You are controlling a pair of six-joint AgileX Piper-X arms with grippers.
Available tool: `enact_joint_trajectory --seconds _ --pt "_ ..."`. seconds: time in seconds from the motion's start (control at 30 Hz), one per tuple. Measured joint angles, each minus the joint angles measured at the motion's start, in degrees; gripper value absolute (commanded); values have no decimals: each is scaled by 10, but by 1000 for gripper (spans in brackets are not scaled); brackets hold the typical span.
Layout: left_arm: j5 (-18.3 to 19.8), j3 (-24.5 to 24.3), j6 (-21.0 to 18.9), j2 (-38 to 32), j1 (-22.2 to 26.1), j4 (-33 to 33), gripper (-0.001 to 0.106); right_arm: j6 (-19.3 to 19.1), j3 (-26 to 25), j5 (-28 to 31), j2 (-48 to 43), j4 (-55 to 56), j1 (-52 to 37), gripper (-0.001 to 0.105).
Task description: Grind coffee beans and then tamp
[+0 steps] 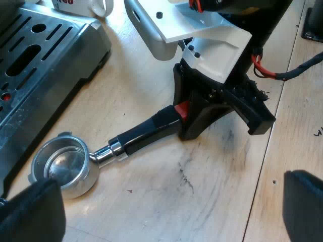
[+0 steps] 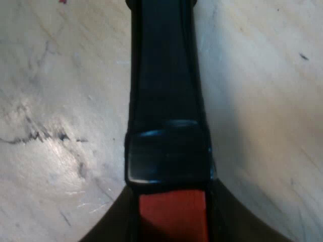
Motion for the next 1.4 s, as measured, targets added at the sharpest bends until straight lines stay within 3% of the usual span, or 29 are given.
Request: enact_joint_trajectory --seconds 0.17,0.27,0.63,0.97,1.17,1.4 --pt "0 0 0 0 0 0 88 4 0 0 0 1 0 49" --pt "0 0 0 0 0 0 88 14 -3 0 0 16 0 61" --pt "0 0 0 0 0 0 88 41 -15 2 -9 104 0 60" --pt "0 0 0 0 0 0 88 54 -63 -4 -7 305 0 60" --pt "0 0 0 0 0 0 88 54 -91 -8 -15 356 0 60" --pt "0 0 0 0 0 0 88 54 -110 -9 -102 362 0 60"
